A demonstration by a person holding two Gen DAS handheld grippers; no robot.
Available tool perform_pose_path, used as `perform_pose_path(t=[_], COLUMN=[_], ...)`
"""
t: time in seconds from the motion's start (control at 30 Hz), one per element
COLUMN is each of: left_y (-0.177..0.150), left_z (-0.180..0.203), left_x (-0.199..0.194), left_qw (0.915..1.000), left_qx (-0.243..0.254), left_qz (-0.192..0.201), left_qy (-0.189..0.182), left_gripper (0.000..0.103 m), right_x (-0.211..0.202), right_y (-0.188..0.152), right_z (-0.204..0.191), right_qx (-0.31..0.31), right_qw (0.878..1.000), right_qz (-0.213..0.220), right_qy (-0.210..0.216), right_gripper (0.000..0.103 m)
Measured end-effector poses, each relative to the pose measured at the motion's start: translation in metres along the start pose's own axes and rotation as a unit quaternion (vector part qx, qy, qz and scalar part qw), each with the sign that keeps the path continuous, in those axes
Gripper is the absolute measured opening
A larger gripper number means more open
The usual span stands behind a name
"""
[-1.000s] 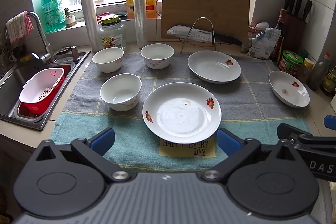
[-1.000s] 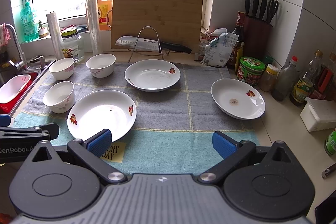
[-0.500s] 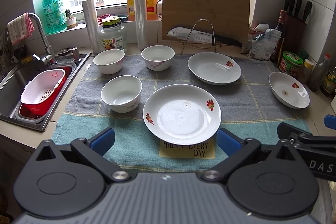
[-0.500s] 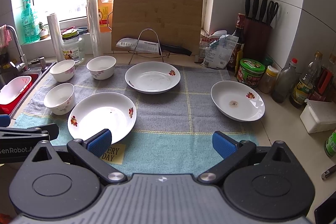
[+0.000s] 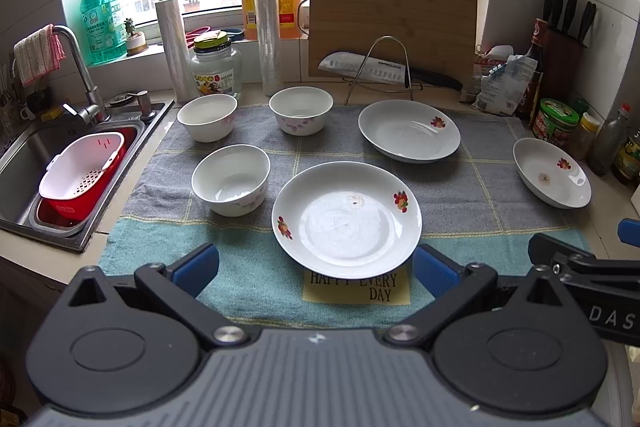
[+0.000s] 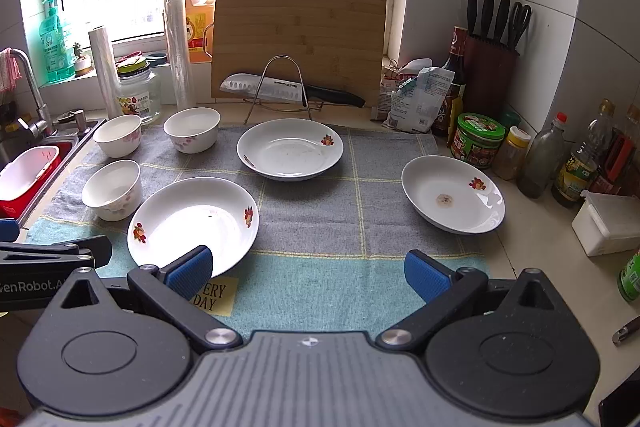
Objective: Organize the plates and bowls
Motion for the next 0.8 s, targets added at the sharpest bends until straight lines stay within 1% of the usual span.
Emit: perform_pose_path(t=[0.8], left_y=[0.0033], left_z=[-0.0012], left_x=[0.0035], left_qw=[1.0000], left_qx=[-0.002], left_qz=[-0.001], left_qy=[0.003], left_gripper=[0.102], right_x=[0.0027], right_y=[0.0037], right_z=[-0.0004], right_qx=[-0.002], right_qw=[1.000], right_qz=[0.001], right_qy=[-0.001], right_gripper=[0.103])
Point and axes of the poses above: each gripper's, at about its wrist camera, not at the fingertips, and x roughly the way its jaws point, z to its right, y to its top, the point moved 2 cm from there along x, roughly the way its jaws point, and after that the axes turned 4 degrees about -x, right-handed, at the moved point
